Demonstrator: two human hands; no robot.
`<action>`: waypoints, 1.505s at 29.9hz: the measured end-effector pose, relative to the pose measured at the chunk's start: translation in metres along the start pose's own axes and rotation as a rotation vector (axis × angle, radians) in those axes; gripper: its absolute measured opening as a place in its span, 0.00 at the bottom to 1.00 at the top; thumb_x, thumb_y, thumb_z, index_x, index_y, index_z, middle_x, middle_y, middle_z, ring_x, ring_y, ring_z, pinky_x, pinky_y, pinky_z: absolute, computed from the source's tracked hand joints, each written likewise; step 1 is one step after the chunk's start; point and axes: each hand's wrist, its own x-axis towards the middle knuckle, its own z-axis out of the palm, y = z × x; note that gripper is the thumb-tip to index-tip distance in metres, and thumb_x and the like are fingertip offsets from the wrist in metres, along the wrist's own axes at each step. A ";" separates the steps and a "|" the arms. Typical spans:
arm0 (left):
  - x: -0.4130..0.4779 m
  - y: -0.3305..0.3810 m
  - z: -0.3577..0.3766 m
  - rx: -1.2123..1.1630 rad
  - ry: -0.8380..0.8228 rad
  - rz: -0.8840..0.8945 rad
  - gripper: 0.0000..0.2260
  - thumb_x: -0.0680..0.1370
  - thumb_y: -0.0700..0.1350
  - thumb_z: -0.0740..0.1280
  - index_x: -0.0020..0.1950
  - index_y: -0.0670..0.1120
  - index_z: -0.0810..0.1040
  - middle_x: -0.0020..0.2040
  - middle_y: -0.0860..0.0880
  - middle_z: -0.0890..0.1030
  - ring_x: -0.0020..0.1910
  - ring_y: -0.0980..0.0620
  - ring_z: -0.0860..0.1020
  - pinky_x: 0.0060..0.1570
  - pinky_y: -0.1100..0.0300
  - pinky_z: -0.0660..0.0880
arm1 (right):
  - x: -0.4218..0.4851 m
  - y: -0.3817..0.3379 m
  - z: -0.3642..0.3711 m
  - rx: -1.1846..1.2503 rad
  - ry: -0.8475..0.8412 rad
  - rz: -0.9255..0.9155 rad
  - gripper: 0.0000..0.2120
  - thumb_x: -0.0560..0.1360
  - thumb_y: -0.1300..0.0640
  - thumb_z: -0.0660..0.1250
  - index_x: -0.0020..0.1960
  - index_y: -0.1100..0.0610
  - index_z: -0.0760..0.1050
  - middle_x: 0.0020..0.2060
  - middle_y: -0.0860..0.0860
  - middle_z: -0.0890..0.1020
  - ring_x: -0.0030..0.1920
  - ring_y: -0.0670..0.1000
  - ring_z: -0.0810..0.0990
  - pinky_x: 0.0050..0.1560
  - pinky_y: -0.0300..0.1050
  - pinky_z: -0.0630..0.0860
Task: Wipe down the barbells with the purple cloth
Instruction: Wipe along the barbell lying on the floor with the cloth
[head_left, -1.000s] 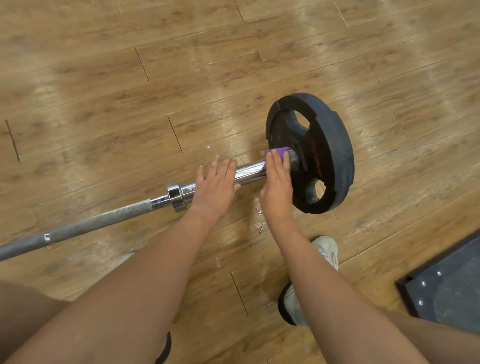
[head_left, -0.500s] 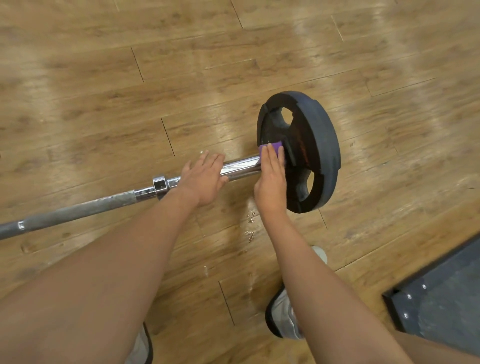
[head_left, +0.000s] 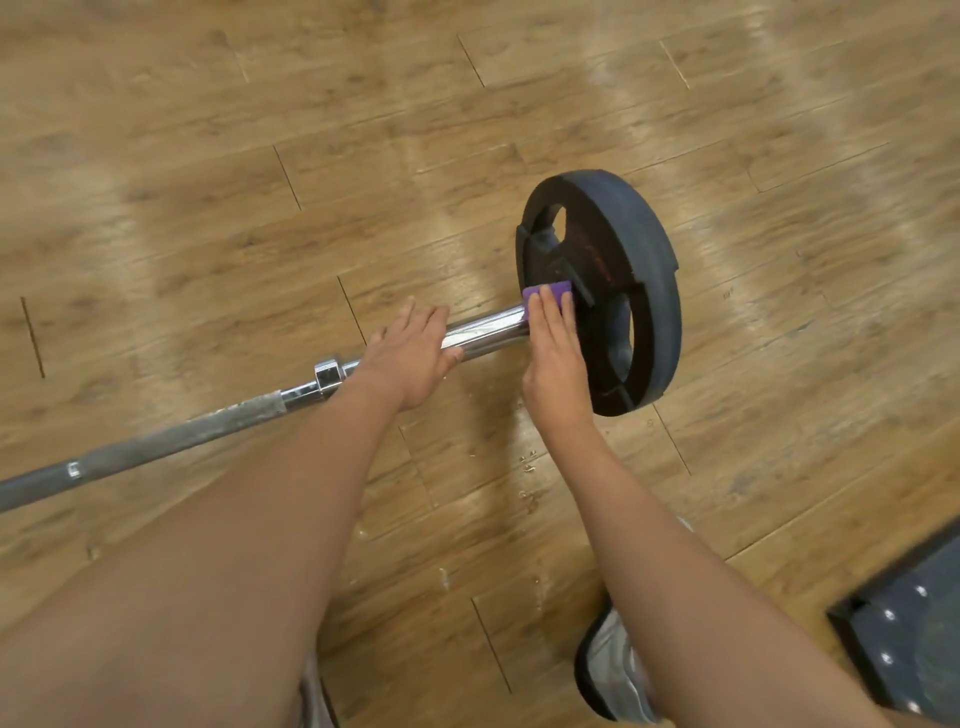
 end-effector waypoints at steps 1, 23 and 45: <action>0.000 0.000 0.000 0.007 0.013 0.007 0.29 0.85 0.58 0.50 0.82 0.46 0.49 0.83 0.49 0.51 0.82 0.47 0.43 0.76 0.40 0.54 | 0.001 -0.002 0.000 0.008 -0.001 0.006 0.37 0.77 0.76 0.58 0.82 0.58 0.52 0.82 0.51 0.55 0.82 0.52 0.44 0.76 0.42 0.49; -0.096 0.086 0.013 -1.746 0.157 -0.181 0.19 0.79 0.35 0.69 0.70 0.43 0.74 0.56 0.47 0.84 0.52 0.48 0.83 0.48 0.54 0.80 | -0.078 -0.059 -0.089 1.126 -0.028 0.477 0.12 0.78 0.64 0.71 0.59 0.52 0.80 0.52 0.56 0.85 0.48 0.49 0.83 0.54 0.47 0.81; -0.184 0.088 -0.008 -1.466 0.423 0.045 0.05 0.80 0.41 0.68 0.49 0.45 0.73 0.45 0.47 0.83 0.47 0.53 0.81 0.56 0.49 0.78 | -0.140 -0.139 -0.123 0.956 0.178 0.404 0.27 0.76 0.63 0.69 0.73 0.52 0.71 0.63 0.44 0.80 0.61 0.32 0.75 0.67 0.40 0.74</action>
